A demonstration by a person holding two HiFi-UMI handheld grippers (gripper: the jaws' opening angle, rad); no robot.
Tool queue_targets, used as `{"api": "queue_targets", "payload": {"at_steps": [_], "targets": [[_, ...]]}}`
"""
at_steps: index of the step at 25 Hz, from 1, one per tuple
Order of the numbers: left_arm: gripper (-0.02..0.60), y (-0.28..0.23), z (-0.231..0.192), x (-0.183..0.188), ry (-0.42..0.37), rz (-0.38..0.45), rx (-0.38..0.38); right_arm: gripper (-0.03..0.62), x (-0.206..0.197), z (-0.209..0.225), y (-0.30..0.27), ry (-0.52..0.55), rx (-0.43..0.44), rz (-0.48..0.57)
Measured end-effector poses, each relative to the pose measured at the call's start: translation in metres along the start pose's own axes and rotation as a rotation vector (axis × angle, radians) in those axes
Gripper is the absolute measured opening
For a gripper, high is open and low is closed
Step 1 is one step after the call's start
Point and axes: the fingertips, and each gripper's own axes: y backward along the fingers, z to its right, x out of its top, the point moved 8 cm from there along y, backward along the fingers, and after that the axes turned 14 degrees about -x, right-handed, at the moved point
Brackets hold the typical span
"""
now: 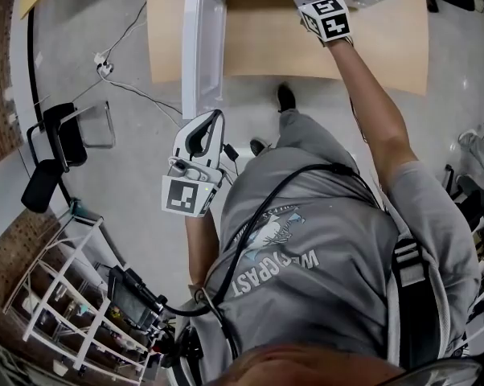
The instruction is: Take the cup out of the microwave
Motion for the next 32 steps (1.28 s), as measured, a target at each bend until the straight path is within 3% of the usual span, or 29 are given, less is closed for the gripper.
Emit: {"api": "queue_targets", "payload": {"at_steps": [26,32], "targets": [[0.043,0.146,0.071,-0.039,-0.047,0.119,0.039,0.067,0.039,-0.101,0.161,0.005,-0.022,0.126],[0.043,0.134,0.089,-0.032,-0.063,0.134,0.025,0.067,0.058,-0.083,0.197,0.002,-0.017,0.178]]}}
